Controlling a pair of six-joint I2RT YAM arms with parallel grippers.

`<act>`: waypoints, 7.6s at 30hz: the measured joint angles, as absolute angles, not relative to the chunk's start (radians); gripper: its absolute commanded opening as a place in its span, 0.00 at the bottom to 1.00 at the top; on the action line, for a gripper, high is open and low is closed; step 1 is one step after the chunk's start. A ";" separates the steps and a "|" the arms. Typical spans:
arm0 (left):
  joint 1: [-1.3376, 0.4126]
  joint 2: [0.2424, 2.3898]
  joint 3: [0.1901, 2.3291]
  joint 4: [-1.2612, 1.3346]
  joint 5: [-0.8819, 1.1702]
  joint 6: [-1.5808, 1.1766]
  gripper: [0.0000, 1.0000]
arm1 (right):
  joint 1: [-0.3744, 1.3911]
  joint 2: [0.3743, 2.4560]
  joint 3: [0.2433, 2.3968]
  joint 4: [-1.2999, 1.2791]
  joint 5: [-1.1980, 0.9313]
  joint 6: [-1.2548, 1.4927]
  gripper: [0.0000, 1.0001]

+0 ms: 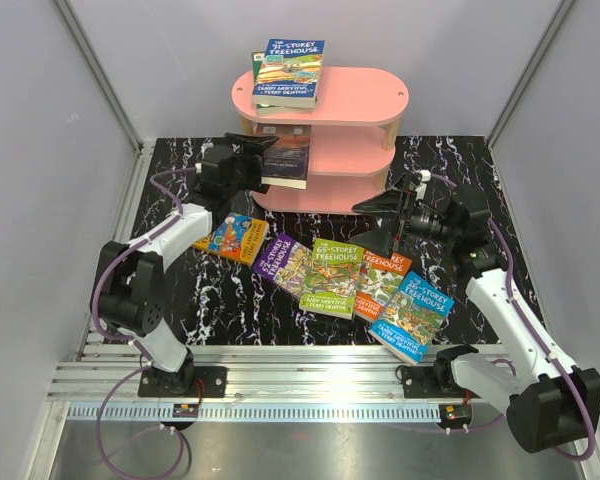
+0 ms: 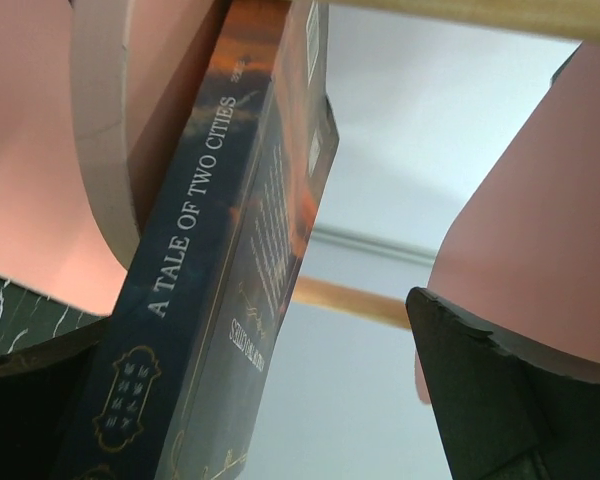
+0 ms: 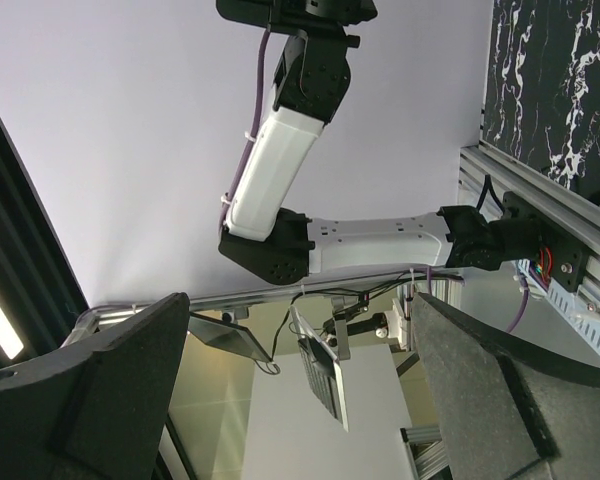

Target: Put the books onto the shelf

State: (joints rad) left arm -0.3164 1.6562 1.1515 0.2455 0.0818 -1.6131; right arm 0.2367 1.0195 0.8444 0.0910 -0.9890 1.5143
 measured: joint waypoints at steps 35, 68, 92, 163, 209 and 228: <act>-0.252 1.765 1.270 0.044 0.281 -1.565 0.99 | 0.236 0.994 0.830 0.076 -0.986 1.497 1.00; -0.257 1.917 1.538 -0.138 0.250 -1.661 0.99 | 0.219 1.068 0.831 0.101 -0.990 1.489 1.00; -0.234 1.967 1.195 0.706 0.185 -1.937 0.99 | 0.218 1.078 0.831 0.120 -0.990 1.496 1.00; -0.695 1.643 0.844 0.002 0.410 -0.941 0.99 | 0.374 1.298 0.624 -0.443 -0.591 0.781 0.00; -0.677 1.184 0.656 0.203 0.334 -1.210 0.03 | 0.379 1.055 0.749 -0.318 -0.776 1.188 0.00; -0.402 1.235 0.800 0.213 0.525 -1.182 0.00 | 0.380 0.931 1.088 -0.625 -0.721 0.923 1.00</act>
